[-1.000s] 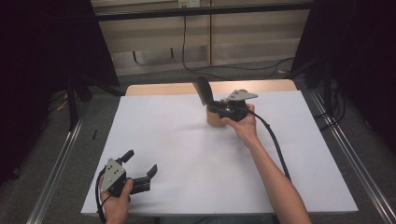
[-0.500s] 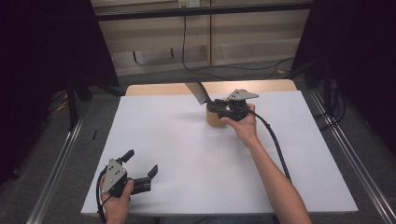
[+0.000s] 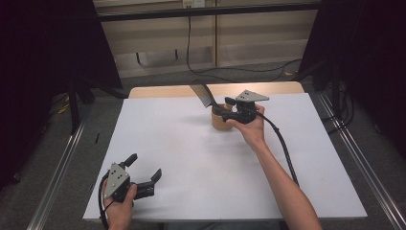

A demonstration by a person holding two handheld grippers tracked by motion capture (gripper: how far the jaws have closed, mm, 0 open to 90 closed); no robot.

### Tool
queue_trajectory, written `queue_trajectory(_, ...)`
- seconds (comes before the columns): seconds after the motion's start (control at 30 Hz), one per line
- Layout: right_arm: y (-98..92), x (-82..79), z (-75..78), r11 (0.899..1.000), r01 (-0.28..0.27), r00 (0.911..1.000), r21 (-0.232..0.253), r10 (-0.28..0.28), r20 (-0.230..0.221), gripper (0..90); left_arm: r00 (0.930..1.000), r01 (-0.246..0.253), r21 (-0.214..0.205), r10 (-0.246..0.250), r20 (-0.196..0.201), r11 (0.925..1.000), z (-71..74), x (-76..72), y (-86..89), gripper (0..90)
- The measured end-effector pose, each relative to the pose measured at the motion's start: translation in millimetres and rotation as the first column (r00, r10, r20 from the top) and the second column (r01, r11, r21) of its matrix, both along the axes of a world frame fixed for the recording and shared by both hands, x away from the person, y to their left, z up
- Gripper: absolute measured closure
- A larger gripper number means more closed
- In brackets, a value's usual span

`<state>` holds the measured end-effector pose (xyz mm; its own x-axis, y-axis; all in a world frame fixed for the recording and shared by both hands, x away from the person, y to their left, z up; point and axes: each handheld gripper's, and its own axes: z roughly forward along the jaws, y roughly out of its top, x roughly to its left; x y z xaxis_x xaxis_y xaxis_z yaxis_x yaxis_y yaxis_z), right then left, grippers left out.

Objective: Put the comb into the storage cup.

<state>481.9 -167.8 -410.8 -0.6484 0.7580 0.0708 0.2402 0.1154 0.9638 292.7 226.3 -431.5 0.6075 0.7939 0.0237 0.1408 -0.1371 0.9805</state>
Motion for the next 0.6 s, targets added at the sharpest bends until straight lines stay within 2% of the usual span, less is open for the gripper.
queue_trajectory(0.2,-4.0,-3.8,2.9,1.0,0.017,0.9998,-0.024,-0.017,-0.004,22.8,1.0,-0.001,0.002,0.001,0.003,1.0,0.5,-0.4,-0.3,1.8)
queue_trajectory(0.33,-7.4,-6.6,4.8,0.999,0.031,0.9995,-0.01,-0.031,0.01,16.1,1.0,-0.008,-0.002,0.008,-0.004,1.0,-0.3,0.4,0.8,1.8)
queue_trajectory(0.47,-10.4,-8.8,7.4,0.999,0.047,0.9989,0.002,-0.047,0.007,9.9,1.0,-0.002,0.007,0.002,-0.002,1.0,-0.2,1.8,1.1,1.8)
queue_trajectory(0.5,-11.3,-9.9,8.4,0.998,0.06,0.9981,0.003,-0.06,0.011,7.5,0.9999,-0.013,-0.01,0.013,-0.004,0.9999,-0.2,1.7,0.2,1.8)
queue_trajectory(0.57,-12.9,-11.3,9.6,0.997,0.07,0.9975,0.01,-0.07,0.01,5.0,0.9999,-0.014,-0.01,0.014,-0.006,0.9998,-0.4,3.4,0.1,1.8)
queue_trajectory(0.6,-14.0,-11.5,9.7,0.997,0.071,0.9975,0.016,-0.071,0.005,4.3,0.9998,-0.015,-0.001,0.015,-0.008,0.9999,-0.8,4.2,0.4,1.8)
